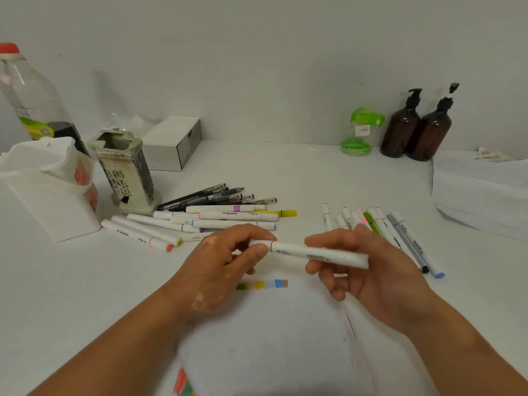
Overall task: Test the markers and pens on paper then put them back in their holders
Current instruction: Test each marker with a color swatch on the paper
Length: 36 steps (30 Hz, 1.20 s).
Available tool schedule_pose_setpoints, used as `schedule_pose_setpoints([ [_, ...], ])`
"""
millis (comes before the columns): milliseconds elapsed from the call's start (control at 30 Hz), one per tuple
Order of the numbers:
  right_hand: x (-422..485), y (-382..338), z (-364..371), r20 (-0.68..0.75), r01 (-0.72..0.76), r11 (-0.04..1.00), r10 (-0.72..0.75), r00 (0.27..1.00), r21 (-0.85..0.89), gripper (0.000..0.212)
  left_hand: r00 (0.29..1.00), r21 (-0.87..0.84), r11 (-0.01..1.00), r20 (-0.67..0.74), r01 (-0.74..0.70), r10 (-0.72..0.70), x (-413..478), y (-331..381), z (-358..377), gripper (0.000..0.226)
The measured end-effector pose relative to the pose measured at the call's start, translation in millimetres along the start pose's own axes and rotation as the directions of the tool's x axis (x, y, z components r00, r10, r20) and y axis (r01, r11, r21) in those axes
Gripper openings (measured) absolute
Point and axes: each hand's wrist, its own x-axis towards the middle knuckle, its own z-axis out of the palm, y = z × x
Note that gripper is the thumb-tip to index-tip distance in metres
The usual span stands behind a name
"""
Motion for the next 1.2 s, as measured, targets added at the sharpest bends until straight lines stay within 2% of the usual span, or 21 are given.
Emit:
schedule_pose_setpoints([
  [100, -1, 0, 4, -0.020, -0.097, 0.971, 0.095, 0.995, -0.217, 0.032, 1.000, -0.011, 1.000, 0.010, 0.012, -0.012, 0, -4, 0, 0.019],
  [167, -2, 0, 8, -0.008, -0.118, 0.900, 0.126, 0.992, -0.420, 0.016, 1.000, -0.012, 1.000, 0.019, 0.023, -0.023, 0, -5, 3, 0.018],
  [233, -3, 1, 12, 0.006, -0.108, 0.817, 0.135, 0.991, -0.566, 0.019, 0.999, -0.006, 0.999, 0.013, 0.033, -0.033, -1, -6, 5, 0.023],
  [333, -3, 5, 15, -0.073, -0.078, 0.732, 0.038, 0.997, -0.677, 0.019, 1.000, 0.039, 0.999, -0.013, 0.018, -0.018, 0, -5, 6, 0.033],
  [433, 2, 7, 5, -0.268, -0.112, 0.625, -0.161, 0.950, -0.773, 0.010, 0.997, 0.083, 0.996, -0.076, 0.030, -0.024, 1, -3, 2, 0.027],
  [533, 15, 7, -5, -0.420, -0.273, 0.434, -0.292, 0.859, -0.859, 0.008, 0.995, 0.133, 0.990, -0.093, 0.043, -0.031, 0, 0, -2, 0.008],
  [667, 43, 12, 3, -0.355, -0.350, 0.075, -0.303, 0.884, -0.934, 0.019, 0.999, 0.149, 0.988, 0.020, 0.029, -0.032, -3, 4, -1, 0.008],
  [733, 54, 15, 8, -0.351, -0.371, -0.029, -0.267, 0.898, -0.928, 0.019, 0.998, 0.169, 0.985, 0.062, 0.019, -0.030, -4, 4, -3, 0.008],
  [967, 59, 9, 0, -0.377, -0.421, -0.147, -0.257, 0.890, -0.895, 0.012, 0.994, 0.209, 0.978, 0.109, 0.006, -0.030, -2, -2, -12, 0.010],
  [1033, 66, 5, 5, -0.313, -0.359, -0.153, -0.262, 0.913, -0.921, 0.012, 0.994, 0.206, 0.979, 0.111, 0.000, -0.024, -2, -4, -12, 0.011],
  [1133, 84, 6, 24, -0.157, -0.173, -0.058, -0.215, 0.964, -0.983, 0.019, 0.992, 0.192, 0.981, 0.127, -0.002, -0.022, -1, -5, -11, 0.010],
  [1200, 97, 11, 38, -0.087, -0.103, -0.091, -0.170, 0.982, -0.990, 0.025, 0.990, 0.182, 0.983, 0.137, 0.003, -0.029, -1, -5, -11, 0.010],
])
